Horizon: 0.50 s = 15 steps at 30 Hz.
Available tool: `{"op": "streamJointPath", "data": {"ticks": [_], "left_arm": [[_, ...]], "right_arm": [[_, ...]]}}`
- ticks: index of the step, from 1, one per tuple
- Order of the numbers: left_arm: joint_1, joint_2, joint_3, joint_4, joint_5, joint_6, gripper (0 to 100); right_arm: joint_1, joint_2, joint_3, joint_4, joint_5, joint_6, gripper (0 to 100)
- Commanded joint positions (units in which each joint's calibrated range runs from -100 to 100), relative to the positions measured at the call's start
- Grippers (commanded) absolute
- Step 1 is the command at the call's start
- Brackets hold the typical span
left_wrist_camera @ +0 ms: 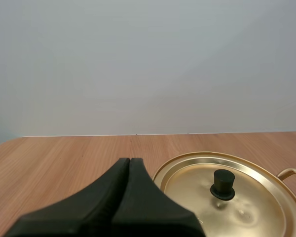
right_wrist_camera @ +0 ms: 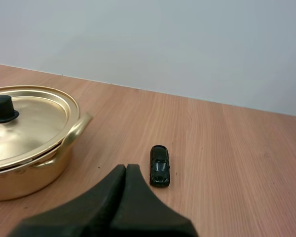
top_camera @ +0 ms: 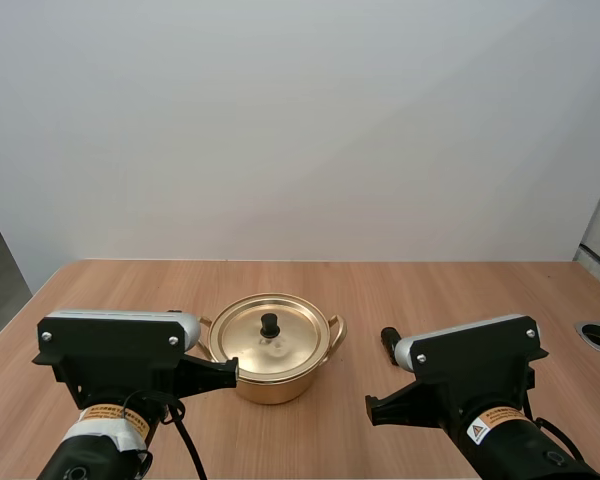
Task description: Open the pot, put the car inside, and close it
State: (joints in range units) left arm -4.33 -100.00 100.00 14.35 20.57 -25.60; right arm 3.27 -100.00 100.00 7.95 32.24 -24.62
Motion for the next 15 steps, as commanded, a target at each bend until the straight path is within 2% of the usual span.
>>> {"op": "streamJointPath", "data": {"ticks": [1,9,11,13,15], "left_arm": [[0.04,0.0,0.0,0.1,0.1,0.0,0],[0.04,0.0,0.0,-1.0,-0.1,-0.1,0],[0.04,0.0,0.0,0.4,-1.0,1.8,0],[0.04,0.0,0.0,1.3,-0.9,6.7,0],[0.04,0.0,0.0,0.9,0.4,8.3,0]], "right_arm": [[0.0,0.0,0.0,0.0,-0.1,0.0,0],[0.0,0.0,0.0,4.3,-0.1,0.0,0],[0.0,0.0,0.0,2.4,-0.4,-0.3,0],[0.0,0.0,0.0,1.7,-7.0,-0.3,0],[0.0,0.0,0.0,-3.2,-12.8,-0.3,0]]}}
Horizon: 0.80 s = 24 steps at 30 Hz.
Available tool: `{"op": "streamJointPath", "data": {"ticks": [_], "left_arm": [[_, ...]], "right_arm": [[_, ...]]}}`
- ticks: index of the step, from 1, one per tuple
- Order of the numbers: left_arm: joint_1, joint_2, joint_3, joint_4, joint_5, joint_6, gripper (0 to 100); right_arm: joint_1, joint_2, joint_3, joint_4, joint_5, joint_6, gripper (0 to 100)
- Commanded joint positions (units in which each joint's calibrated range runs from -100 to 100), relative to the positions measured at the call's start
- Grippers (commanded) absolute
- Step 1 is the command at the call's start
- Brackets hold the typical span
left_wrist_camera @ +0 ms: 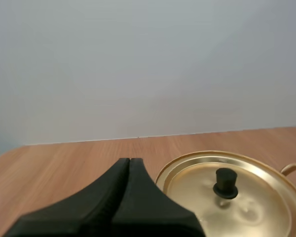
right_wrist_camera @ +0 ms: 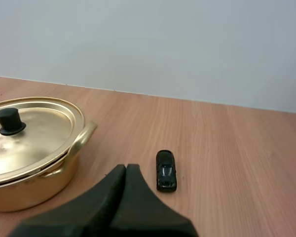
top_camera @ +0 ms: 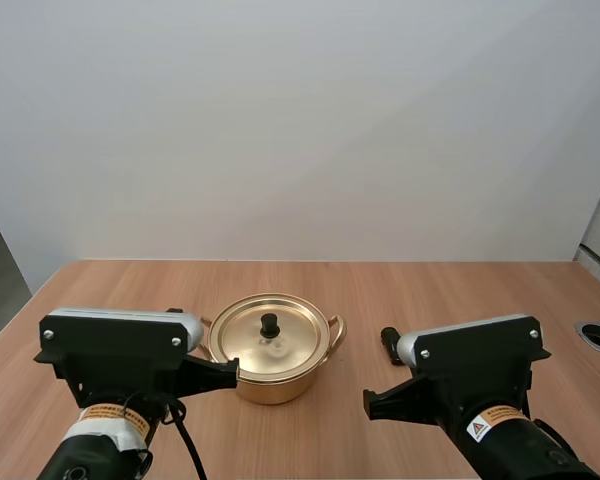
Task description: Open the pot, put the car inside, and close it
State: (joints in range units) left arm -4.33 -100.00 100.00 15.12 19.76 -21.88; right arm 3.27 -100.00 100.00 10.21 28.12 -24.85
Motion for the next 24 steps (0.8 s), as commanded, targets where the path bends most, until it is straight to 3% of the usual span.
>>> {"op": "streamJointPath", "data": {"ticks": [1,8,11,16,19,22,24], "left_arm": [[0.04,0.8,-0.8,0.0,1.6,4.6,0],[0.12,10.6,-10.1,0.1,2.7,8.0,0],[0.12,15.6,-14.0,-0.3,6.5,12.3,0],[0.12,25.3,-19.6,-9.9,21.4,7.1,0],[0.12,31.0,-21.9,-8.9,21.1,9.5,0],[0.12,33.5,-22.9,-9.8,11.5,10.1,0],[0.12,33.7,-24.3,-10.8,14.8,11.5,0]], "right_arm": [[0.0,0.0,0.0,-7.5,-10.9,-0.1,0],[-1.3,6.6,-0.7,-15.9,-13.5,-0.1,0],[-3.3,9.8,-3.6,-16.0,-13.5,0.1,0],[-7.6,18.8,-10.7,-15.4,-12.1,3.8,0],[-9.4,24.7,-15.7,-15.4,-12.2,4.0,0],[-9.9,28.1,-20.0,-16.9,-4.9,3.3,0],[-9.9,29.1,-22.8,-14.1,2.4,3.6,0]]}}
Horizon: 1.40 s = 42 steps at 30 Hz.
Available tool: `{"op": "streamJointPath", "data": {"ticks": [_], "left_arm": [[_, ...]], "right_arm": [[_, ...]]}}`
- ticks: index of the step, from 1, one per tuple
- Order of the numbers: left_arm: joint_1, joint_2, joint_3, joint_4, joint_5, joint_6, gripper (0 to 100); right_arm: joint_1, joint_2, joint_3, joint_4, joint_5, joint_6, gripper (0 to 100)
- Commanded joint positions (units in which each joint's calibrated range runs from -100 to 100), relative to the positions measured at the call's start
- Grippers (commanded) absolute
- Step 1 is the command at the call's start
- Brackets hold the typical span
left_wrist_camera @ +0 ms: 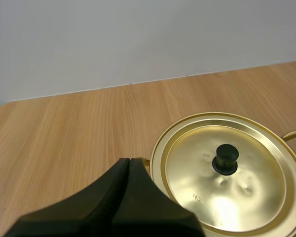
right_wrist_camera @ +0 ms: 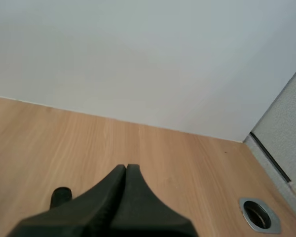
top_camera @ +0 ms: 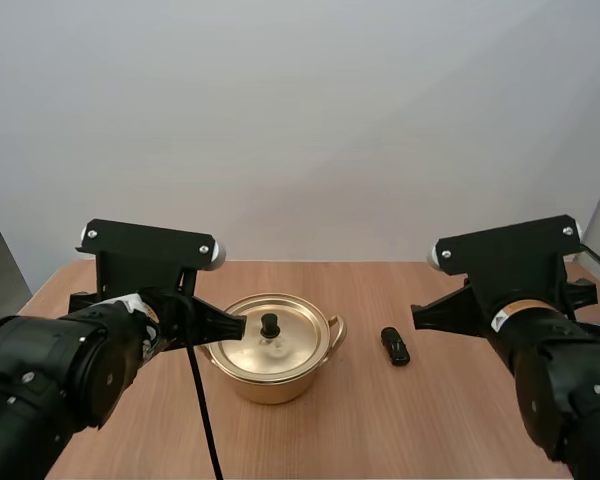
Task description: Open the pot, put the car inside, and close it
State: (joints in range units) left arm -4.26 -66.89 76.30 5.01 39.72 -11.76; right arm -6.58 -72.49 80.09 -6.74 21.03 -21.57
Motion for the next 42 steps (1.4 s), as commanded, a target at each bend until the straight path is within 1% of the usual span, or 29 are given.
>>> {"op": "streamJointPath", "data": {"ticks": [1,3,5,8,10,13,15,16,18,19,20,21,22,24,25,26,27,32,37,42], "left_arm": [[0.05,0.9,-1.3,-1.3,-5.1,5.0,0],[-0.02,1.5,-2.3,-3.2,-4.9,11.9,0],[-0.02,2.9,-4.0,-7.3,-1.8,16.8,0],[-0.02,6.6,-6.4,-15.1,5.1,23.7,0],[-0.02,10.0,-7.6,-19.9,9.0,29.5,0],[-0.02,16.0,-9.0,-24.4,11.9,33.4,0],[-0.02,20.0,-9.6,-26.5,12.3,35.7,0],[-0.08,21.8,-9.8,-27.6,12.5,36.6,2],[-0.65,25.1,-10.5,-29.1,14.0,38.7,8],[-1.01,26.2,-11.0,-29.1,14.1,39.1,15],[-1.51,27.4,-11.3,-29.1,14.4,39.1,24],[-2.06,28.4,-11.9,-29.1,14.6,39.1,35],[-2.6,29.1,-12.3,-29.1,14.6,39.1,44],[-3.39,30.8,-13.8,-29.1,14.1,39.0,65],[-3.47,31.6,-14.4,-29.1,13.6,38.7,71],[-3.57,32.4,-15.2,-28.8,13.4,38.5,72],[-3.57,33.2,-15.9,-28.3,13.4,38.3,71],[-3.57,37.6,-18.6,-28.0,11.1,38.3,71],[-3.81,42.7,-21.2,-28.3,10.9,38.3,71],[-3.81,47.2,-21.6,-27.9,11.4,38.4,71]], "right_arm": [[0.0,2.1,-4.0,4.0,12.1,0.3,0],[0.0,3.0,-5.5,7.7,14.4,0.2,0],[0.2,4.3,-6.7,12.3,15.5,-1.2,0],[1.1,6.2,-7.1,18.8,18.4,-7.5,0],[1.8,7.5,-7.1,21.8,20.7,-10.9,0],[2.7,9.4,-7.3,22.9,21.3,-13.5,0],[2.9,10.5,-8.1,23.1,21.3,-13.5,0],[2.9,11.2,-8.6,23.7,21.3,-13.5,11],[2.9,13.1,-9.7,24.7,21.1,-13.8,40],[2.9,14.1,-10.3,25.4,20.7,-14.7,58],[2.9,15.4,-10.7,25.4,20.6,-15.5,75],[2.9,16.9,-11.0,25.4,20.4,-15.5,84],[2.9,18.6,-11.5,25.4,20.3,-15.5,87],[2.9,22.5,-12.2,25.3,19.1,-15.5,81],[2.9,24.1,-12.4,25.3,18.2,-15.5,78],[2.9,26.1,-12.5,25.3,17.0,-15.5,78],[2.9,27.9,-12.8,25.3,15.8,-15.6,78],[2.9,34.2,-15.5,25.2,14.7,-16.8,79],[2.9,37.0,-18.4,25.2,14.3,-16.8,79],[2.9,38.4,-18.8,25.2,13.9,-17.3,79]]}}
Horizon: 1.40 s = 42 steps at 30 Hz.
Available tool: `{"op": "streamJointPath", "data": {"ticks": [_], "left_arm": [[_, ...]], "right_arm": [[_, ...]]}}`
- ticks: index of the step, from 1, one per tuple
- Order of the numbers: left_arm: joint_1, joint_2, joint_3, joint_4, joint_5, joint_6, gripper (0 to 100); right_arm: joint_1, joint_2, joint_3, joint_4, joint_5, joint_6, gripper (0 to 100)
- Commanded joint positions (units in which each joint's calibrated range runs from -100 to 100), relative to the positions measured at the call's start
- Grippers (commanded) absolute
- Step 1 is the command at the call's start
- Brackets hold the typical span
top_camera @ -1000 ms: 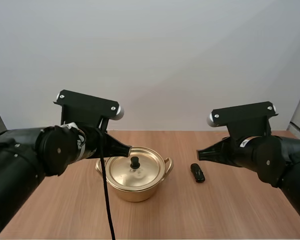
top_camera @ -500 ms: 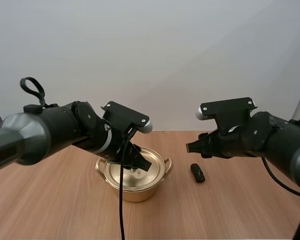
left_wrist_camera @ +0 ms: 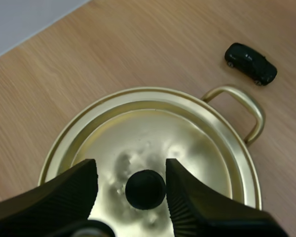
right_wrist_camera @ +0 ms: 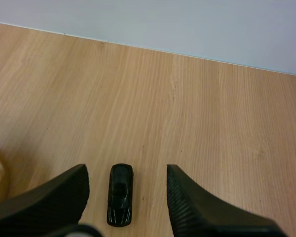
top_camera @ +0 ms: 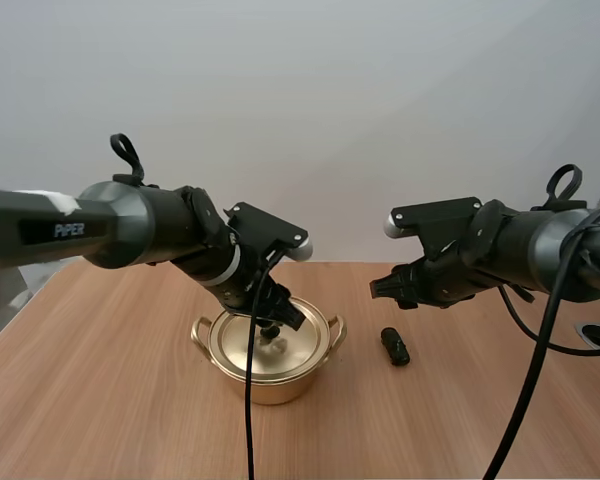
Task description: Open the pot, put the car inside, and close it
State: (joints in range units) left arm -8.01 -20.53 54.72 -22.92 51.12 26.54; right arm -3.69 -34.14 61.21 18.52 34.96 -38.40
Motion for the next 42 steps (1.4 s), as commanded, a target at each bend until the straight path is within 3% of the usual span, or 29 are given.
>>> {"op": "streamJointPath", "data": {"ticks": [1,4,6,11,12,17,26,36,38,40,42], "left_arm": [[-0.06,1.5,0.0,0.0,0.0,0.1,71],[-0.06,2.2,-0.2,0.5,0.2,0.1,69],[-0.06,2.0,-0.2,0.5,0.2,0.1,58],[-0.06,2.0,-0.2,0.5,0.4,0.1,3],[-0.06,2.0,-0.2,0.5,0.4,0.3,0],[-0.06,1.8,-0.6,0.9,0.8,0.3,0],[-0.06,-4.8,-6.0,0.9,3.7,-0.4,0],[0.01,-13.7,-14.5,2.3,7.5,-2.9,0],[0.01,-15.3,-17.1,2.3,9.3,-3.3,0],[0.01,-16.6,-18.9,2.6,9.8,-3.8,0],[0.01,-18.0,-21.1,2.6,10.5,-4.8,0]], "right_arm": [[0.1,0.6,0.0,-0.1,-0.1,-0.8,79],[0.1,1.6,0.0,-0.1,-1.9,-0.9,79],[0.1,2.5,0.0,-0.1,-2.7,-0.9,79],[0.1,8.9,0.0,-0.1,-2.4,-1.2,79],[0.1,10.3,0.0,-0.1,-3.0,-1.3,79],[0.1,17.7,0.0,0.7,-4.3,-4.4,79],[0.1,24.2,-0.3,8.0,-6.3,-11.2,79],[0.1,29.5,-5.2,8.4,-1.1,-11.3,79],[0.1,29.9,-5.3,9.0,-1.4,-11.3,71],[0.1,29.9,-5.3,9.1,-1.7,-11.3,51],[0.1,29.9,-5.3,9.1,-1.8,-11.3,23]]}}
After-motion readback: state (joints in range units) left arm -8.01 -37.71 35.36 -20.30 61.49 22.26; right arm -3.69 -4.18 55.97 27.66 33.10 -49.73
